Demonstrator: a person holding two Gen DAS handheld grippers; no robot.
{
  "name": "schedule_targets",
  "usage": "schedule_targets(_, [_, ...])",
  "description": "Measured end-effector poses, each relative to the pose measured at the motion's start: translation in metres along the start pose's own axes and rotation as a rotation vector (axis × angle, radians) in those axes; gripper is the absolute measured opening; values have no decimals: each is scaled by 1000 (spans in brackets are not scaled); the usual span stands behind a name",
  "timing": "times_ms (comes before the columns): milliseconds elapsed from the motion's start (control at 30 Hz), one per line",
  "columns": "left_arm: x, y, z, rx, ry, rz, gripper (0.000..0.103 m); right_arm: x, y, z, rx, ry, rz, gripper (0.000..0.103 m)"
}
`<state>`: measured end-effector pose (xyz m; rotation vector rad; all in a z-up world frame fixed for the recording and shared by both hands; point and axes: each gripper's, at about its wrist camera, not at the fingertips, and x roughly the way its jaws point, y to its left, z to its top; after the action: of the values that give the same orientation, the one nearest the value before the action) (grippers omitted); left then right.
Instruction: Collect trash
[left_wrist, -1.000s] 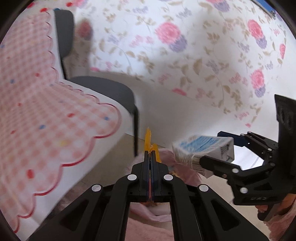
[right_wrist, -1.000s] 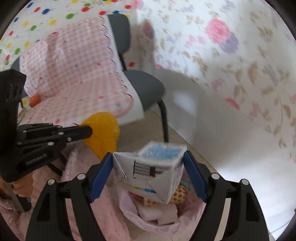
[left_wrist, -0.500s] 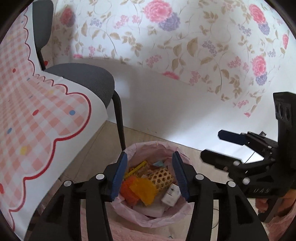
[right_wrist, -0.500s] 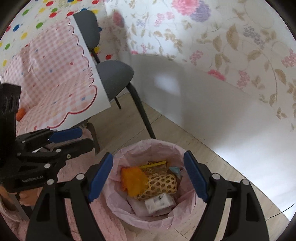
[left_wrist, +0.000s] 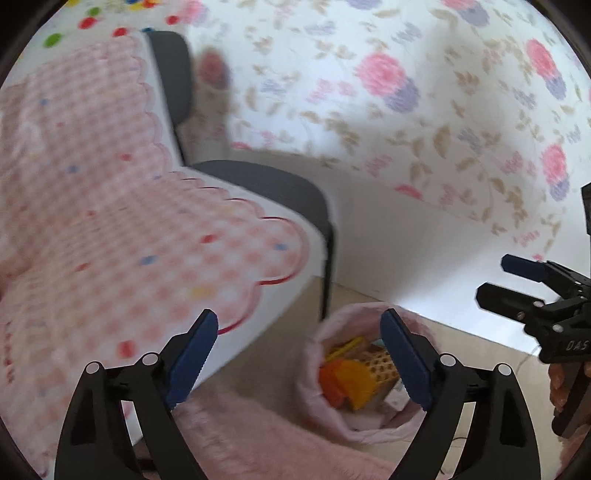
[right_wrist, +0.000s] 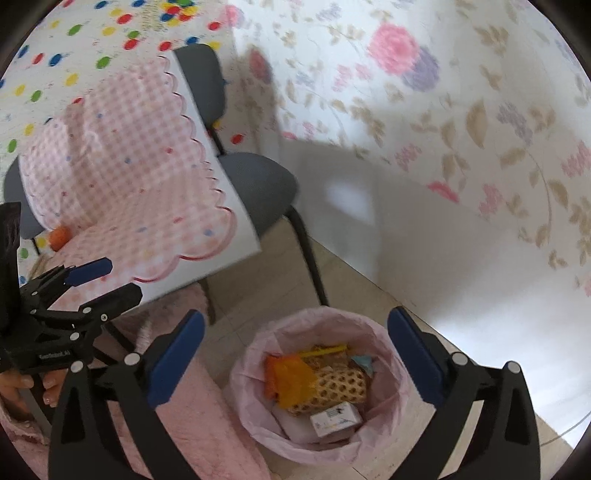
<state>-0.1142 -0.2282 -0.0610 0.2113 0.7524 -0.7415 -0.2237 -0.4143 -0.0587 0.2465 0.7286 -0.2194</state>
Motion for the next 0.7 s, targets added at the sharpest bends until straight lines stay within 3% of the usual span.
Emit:
schedule_targets(133, [-27,25,-1,-50,4,98,92,-4,28,15,-39,-5,74,97])
schedule_targets(233, [-51,44,-4,-88,-1,201,93,-12,54,27,-100,-61,87,97])
schedule_targets(367, [-76,61,-10,-130,-10,243,95,-16,84,43,-137,-85,150,97])
schedule_targets(700, [-139,112,-27,-282,-38,482,97,-19,158,67,-308,-95,218,97])
